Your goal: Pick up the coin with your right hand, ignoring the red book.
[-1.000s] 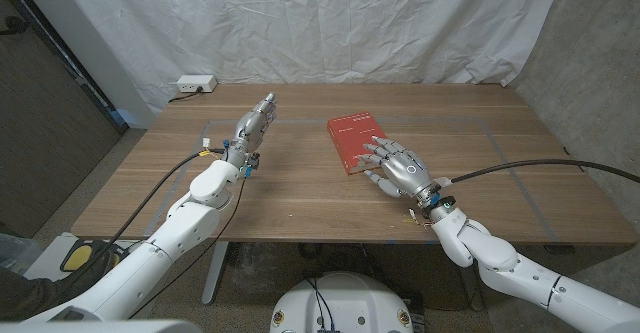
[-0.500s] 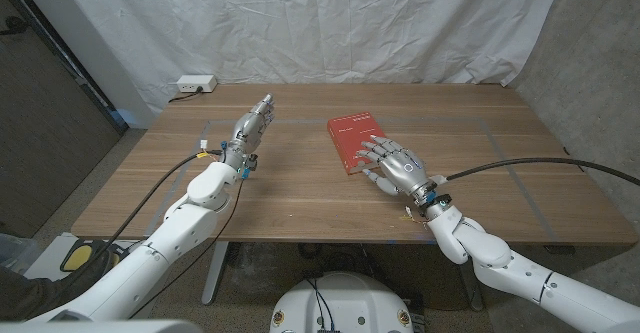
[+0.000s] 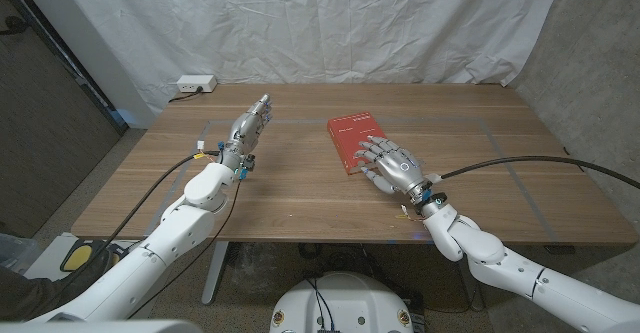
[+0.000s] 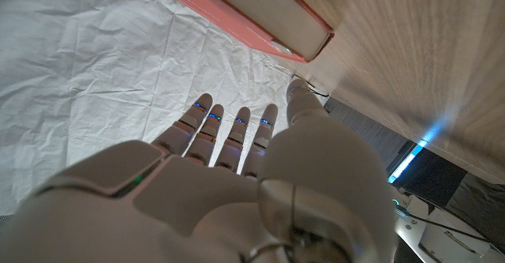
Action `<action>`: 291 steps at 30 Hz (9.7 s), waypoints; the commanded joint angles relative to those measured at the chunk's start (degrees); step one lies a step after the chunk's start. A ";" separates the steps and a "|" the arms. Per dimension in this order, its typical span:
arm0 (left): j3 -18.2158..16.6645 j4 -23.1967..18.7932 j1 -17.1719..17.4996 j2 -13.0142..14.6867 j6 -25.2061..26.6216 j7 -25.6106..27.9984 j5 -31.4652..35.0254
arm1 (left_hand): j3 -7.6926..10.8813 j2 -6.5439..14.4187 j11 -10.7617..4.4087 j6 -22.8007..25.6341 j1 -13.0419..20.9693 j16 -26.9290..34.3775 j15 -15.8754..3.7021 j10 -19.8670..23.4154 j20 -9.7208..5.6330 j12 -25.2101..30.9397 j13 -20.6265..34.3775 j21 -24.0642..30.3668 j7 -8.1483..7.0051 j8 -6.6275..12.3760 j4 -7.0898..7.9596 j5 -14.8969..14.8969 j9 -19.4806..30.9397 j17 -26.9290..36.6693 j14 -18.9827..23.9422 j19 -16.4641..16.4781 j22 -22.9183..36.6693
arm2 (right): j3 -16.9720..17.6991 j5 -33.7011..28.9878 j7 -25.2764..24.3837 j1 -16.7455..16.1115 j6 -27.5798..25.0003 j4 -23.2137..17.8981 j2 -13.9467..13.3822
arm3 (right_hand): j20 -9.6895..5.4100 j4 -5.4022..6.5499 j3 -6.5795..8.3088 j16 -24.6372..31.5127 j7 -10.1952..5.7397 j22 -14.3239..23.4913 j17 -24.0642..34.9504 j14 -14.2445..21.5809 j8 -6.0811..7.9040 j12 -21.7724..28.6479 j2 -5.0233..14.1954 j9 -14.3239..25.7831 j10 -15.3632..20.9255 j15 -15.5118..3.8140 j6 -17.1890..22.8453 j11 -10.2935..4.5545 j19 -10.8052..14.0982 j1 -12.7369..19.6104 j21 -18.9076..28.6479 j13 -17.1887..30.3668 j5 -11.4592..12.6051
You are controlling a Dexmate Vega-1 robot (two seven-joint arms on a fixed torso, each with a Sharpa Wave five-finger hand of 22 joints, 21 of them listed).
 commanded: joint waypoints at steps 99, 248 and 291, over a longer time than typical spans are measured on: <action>0.39 -0.63 -1.08 0.57 1.36 -0.38 0.49 | -0.63 0.95 -0.21 0.31 0.21 0.03 -0.03 0.14 -0.94 0.09 0.16 0.16 -0.09 0.09 -0.10 -0.59 0.34 0.37 0.32 -0.33 0.32 | -5.07 2.40 -1.28 4.78 -2.33 7.62 3.84 | -0.97 0.44 -1.01 0.05 -0.99 0.93 2.64 -2.38 15.12 1.58 0.39 16.54 -5.30 -0.23 -2.59 1.31 -2.77 1.64 -0.09 5.55 -0.49; 0.06 -1.89 -0.16 0.97 2.28 0.43 0.18 | -1.50 1.34 -0.14 0.37 0.57 0.09 -0.09 0.28 -0.84 0.11 0.19 0.43 -0.10 0.10 -0.40 -0.75 0.35 0.42 0.49 -0.21 0.43 | 2.13 2.96 0.35 2.59 1.09 -2.94 -1.49 | -2.32 2.46 0.28 2.55 -0.46 2.51 5.58 4.61 28.16 6.38 4.12 10.10 6.18 -3.99 16.71 -1.74 0.70 -0.55 4.66 8.38 -2.01; 0.10 1.86 -3.06 0.36 0.61 -1.95 -0.07 | -1.54 1.50 0.03 0.28 1.12 0.03 0.15 0.27 -1.21 0.11 0.19 0.37 -0.02 0.09 -0.73 -0.76 0.35 0.35 0.44 -0.33 0.38 | 5.24 2.91 11.62 3.40 -2.26 -10.08 -0.03 | -2.94 2.10 0.50 2.72 -0.86 2.53 5.38 7.04 29.23 6.30 3.24 7.04 7.35 -5.35 17.95 -2.24 3.28 -0.72 6.52 8.61 -1.82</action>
